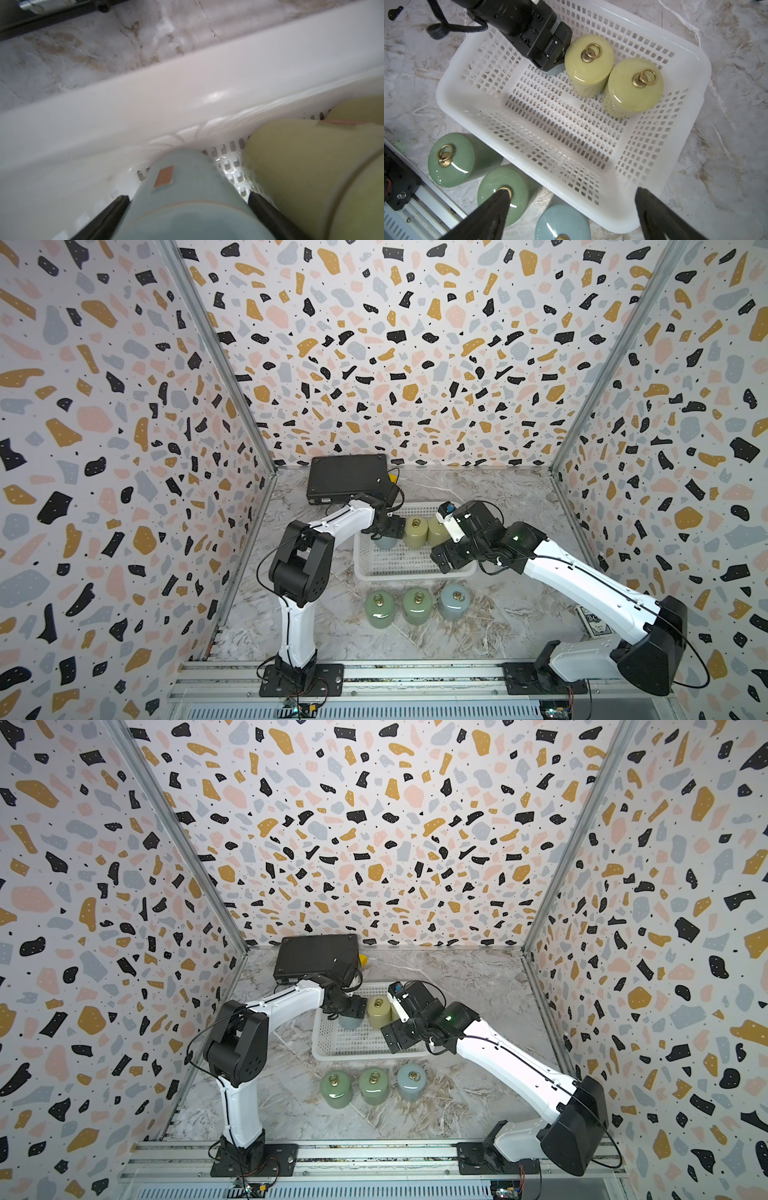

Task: Take the tea canister out of the basket
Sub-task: Pick up the tea canister from the basket.

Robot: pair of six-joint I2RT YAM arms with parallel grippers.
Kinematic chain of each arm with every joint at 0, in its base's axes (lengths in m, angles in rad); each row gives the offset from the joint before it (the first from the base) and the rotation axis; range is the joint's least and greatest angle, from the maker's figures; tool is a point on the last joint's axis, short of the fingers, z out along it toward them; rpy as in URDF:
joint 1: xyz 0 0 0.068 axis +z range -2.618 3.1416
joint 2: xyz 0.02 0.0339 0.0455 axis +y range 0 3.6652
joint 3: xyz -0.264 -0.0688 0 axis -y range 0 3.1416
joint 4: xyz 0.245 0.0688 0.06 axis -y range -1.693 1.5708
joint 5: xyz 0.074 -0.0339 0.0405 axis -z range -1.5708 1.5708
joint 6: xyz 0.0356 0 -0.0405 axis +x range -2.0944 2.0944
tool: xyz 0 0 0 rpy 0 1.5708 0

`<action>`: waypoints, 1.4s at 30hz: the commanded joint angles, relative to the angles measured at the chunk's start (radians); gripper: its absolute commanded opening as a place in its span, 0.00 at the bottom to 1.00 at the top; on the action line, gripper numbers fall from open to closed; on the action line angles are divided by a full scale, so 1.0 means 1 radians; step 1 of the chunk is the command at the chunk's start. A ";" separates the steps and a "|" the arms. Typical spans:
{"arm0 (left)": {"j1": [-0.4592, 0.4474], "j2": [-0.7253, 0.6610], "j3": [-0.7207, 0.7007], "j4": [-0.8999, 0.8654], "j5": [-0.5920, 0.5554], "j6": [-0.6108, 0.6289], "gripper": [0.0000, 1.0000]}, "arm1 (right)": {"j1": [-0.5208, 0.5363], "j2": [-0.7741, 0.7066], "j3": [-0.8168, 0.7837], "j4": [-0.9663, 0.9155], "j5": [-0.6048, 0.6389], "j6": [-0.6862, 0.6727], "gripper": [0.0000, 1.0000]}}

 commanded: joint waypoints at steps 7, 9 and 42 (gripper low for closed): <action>0.011 -0.006 0.008 -0.039 0.013 0.025 0.85 | -0.007 0.020 0.035 0.010 -0.060 -0.010 1.00; 0.011 -0.011 0.010 -0.045 0.014 0.026 0.84 | -0.009 0.021 0.029 0.023 -0.098 -0.016 0.99; 0.011 -0.310 0.102 -0.257 -0.013 -0.101 0.81 | -0.012 0.054 0.053 0.058 -0.255 -0.012 0.99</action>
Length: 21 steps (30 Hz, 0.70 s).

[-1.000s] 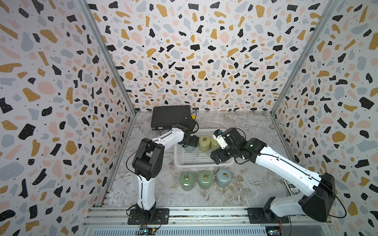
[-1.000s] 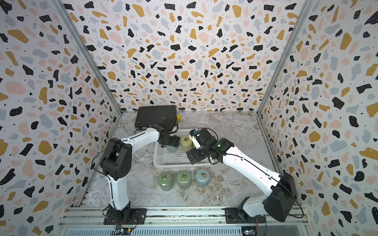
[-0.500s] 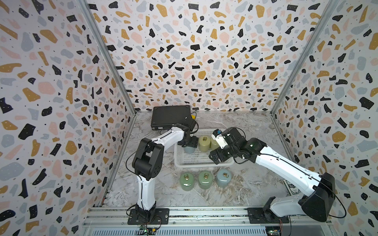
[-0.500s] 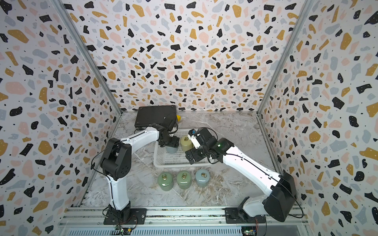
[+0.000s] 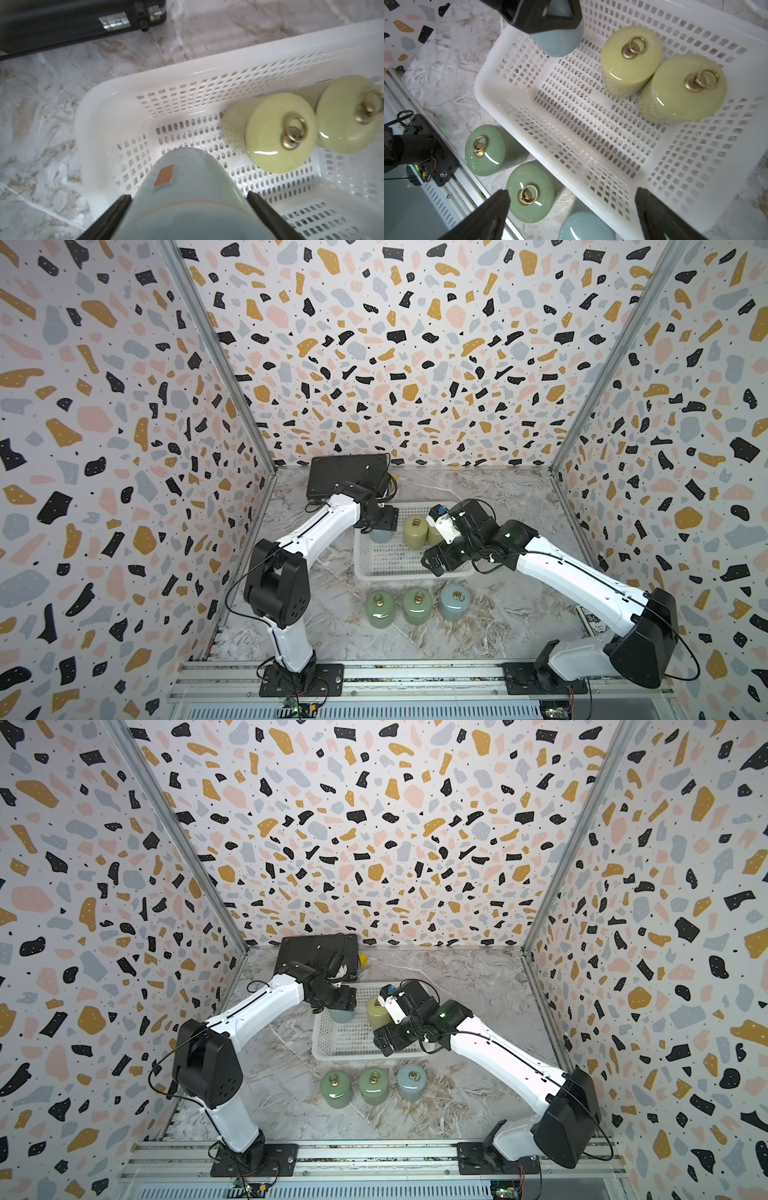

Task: Take the tea canister out of the basket
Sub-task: Pick up the tea canister from the basket.

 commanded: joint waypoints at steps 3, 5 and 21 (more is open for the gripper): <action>0.005 -0.138 0.024 -0.049 -0.052 -0.051 0.82 | -0.003 0.012 0.060 0.022 -0.086 -0.001 0.99; 0.004 -0.182 0.004 -0.069 -0.069 -0.064 0.82 | -0.002 0.019 0.068 0.028 -0.110 -0.003 0.99; 0.005 -0.624 -0.326 -0.231 -0.208 -0.266 0.82 | 0.086 0.087 0.134 0.038 -0.138 0.014 0.99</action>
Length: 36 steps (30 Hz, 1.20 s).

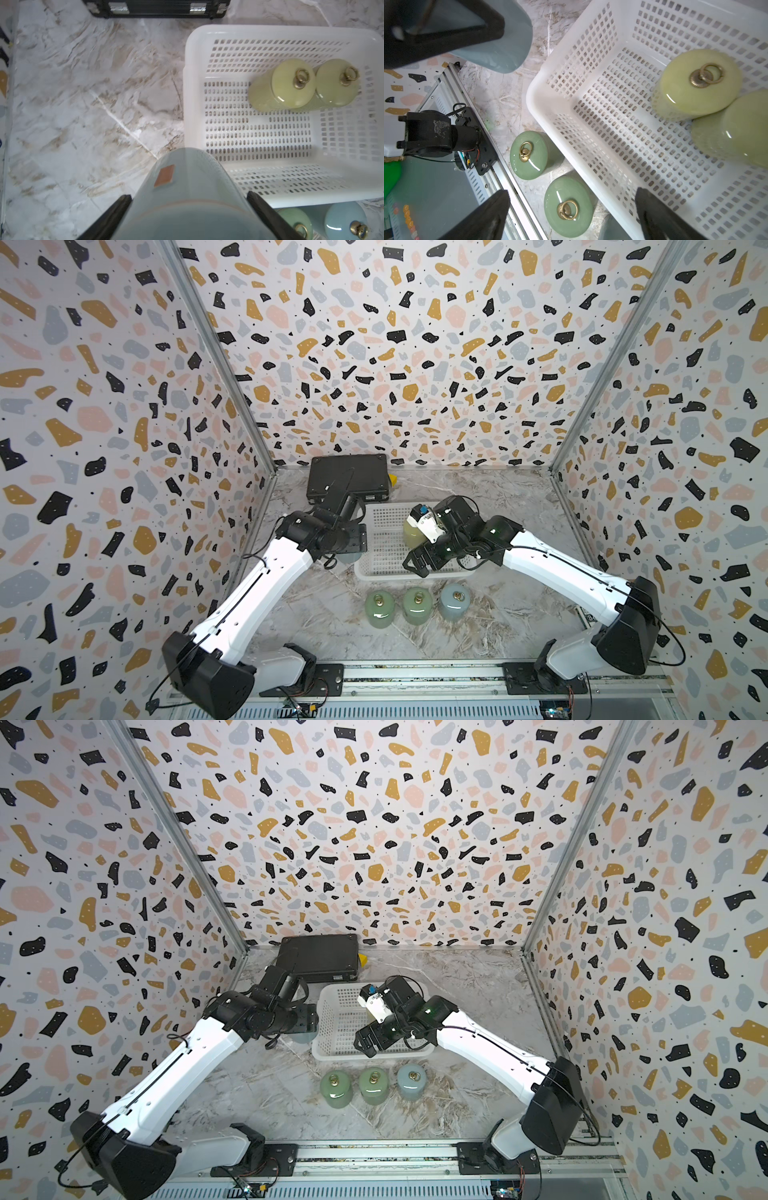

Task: Take the tea canister out of the basket
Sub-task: Pick up the tea canister from the basket, then place the tea canister at the center of the board.

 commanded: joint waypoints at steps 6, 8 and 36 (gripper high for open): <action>0.004 -0.231 -0.210 -0.016 -0.070 -0.152 0.82 | 0.030 0.005 0.045 -0.008 -0.011 0.017 0.99; 0.005 -0.263 -0.259 -0.011 -0.065 -0.172 0.82 | 0.031 0.005 0.047 -0.011 -0.007 0.018 1.00; -0.142 -0.245 -0.628 0.310 -0.048 -0.298 0.82 | 0.034 -0.008 0.034 -0.054 0.028 0.036 0.99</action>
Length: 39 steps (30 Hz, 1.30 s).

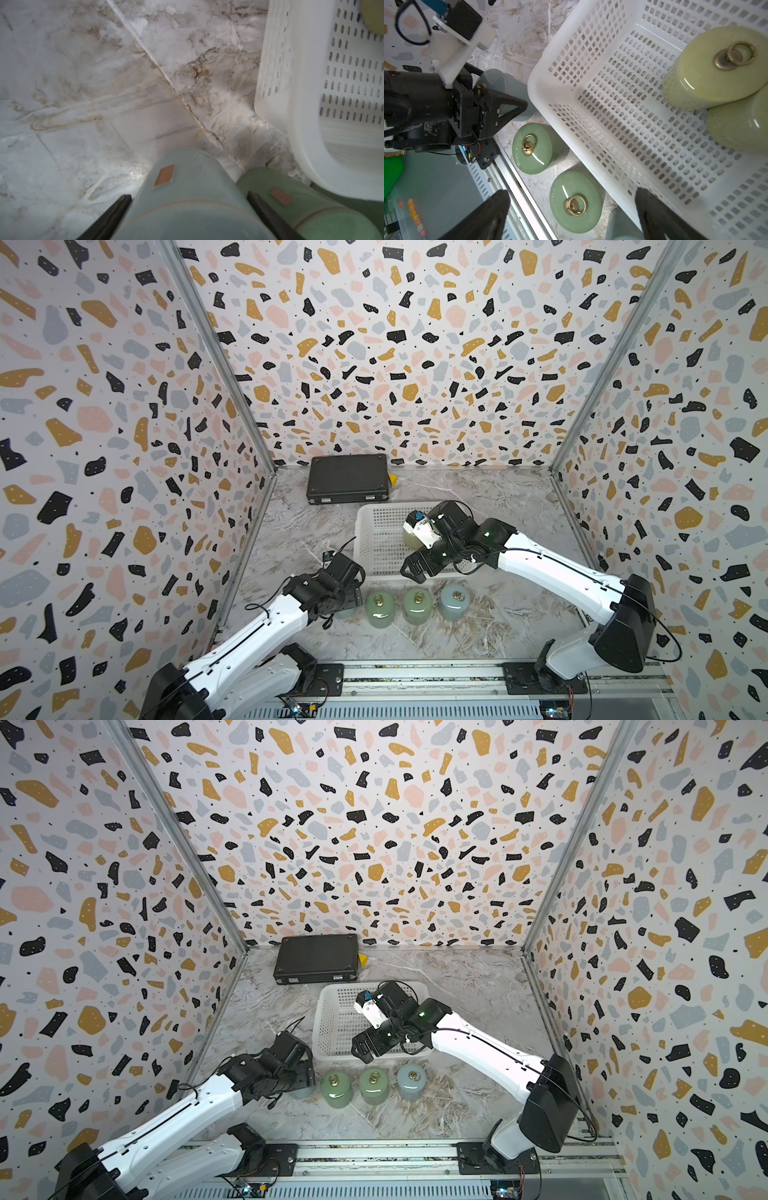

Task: Take the tea canister out of the basket
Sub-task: Place the tea canister at the center of the board.

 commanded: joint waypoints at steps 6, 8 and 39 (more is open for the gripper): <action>-0.029 0.016 -0.036 0.118 -0.020 -0.030 0.82 | 0.004 -0.021 0.030 -0.025 0.013 0.005 0.99; -0.034 0.022 -0.044 0.121 -0.028 -0.030 0.82 | 0.004 -0.022 0.029 -0.025 0.015 0.006 0.99; -0.046 -0.019 0.016 -0.008 -0.079 0.009 1.00 | 0.004 -0.015 0.035 -0.043 0.105 0.032 0.99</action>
